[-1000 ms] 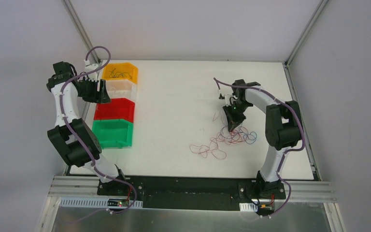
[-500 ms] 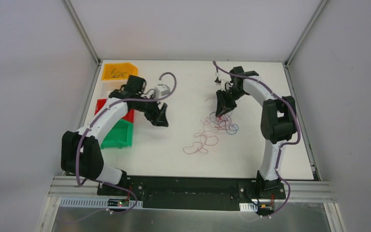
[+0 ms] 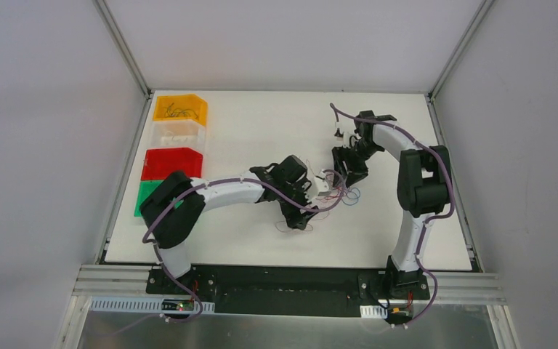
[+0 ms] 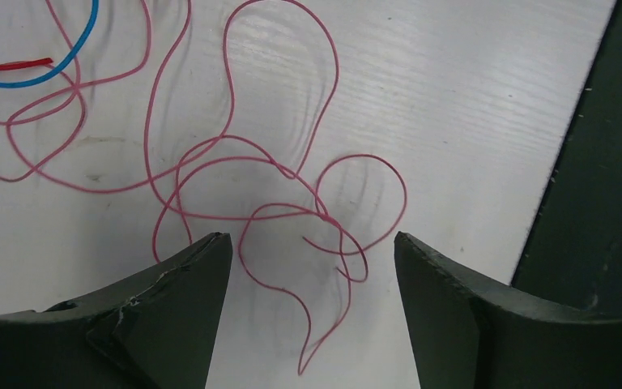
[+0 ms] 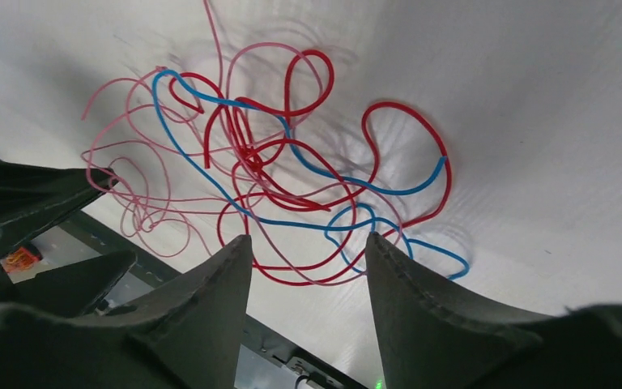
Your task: Untangle the cables
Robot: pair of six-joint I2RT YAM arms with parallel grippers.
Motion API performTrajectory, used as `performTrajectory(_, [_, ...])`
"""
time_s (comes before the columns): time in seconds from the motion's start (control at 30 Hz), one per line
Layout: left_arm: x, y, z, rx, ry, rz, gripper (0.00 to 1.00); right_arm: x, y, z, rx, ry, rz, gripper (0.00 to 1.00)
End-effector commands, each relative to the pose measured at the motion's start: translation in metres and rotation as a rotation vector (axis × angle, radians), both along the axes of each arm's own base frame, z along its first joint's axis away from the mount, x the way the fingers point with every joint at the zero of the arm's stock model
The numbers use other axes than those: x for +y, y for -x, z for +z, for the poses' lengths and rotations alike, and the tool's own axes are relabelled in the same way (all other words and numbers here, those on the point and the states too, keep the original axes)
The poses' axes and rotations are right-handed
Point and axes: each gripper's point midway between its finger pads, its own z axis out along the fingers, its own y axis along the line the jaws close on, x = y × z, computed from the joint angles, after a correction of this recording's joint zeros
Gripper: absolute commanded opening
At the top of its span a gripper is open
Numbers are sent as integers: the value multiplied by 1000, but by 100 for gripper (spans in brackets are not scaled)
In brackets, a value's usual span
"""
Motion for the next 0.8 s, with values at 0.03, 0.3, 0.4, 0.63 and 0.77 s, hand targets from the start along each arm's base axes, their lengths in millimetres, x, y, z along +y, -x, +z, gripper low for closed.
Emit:
performTrajectory(0.03, [-13, -15, -18, -151, -103, 5, 75, -5, -12, 5, -121, 95, 9, 61])
performTrajectory(0.3, [19, -9, -23, -151, -263, -45, 3, 23, -23, -15, -145, 180, 40, 57])
performTrajectory(0.4, [25, -11, 17, -156, -189, -19, 0, 19, -16, -29, -98, 234, 43, 45])
performTrajectory(0.63, [88, -28, 136, -79, 67, 145, 0, -13, 6, -49, -53, 373, 123, 0])
performTrajectory(0.77, [146, -70, 190, -171, 136, 311, 0, -39, 9, -51, -91, 480, 178, 0])
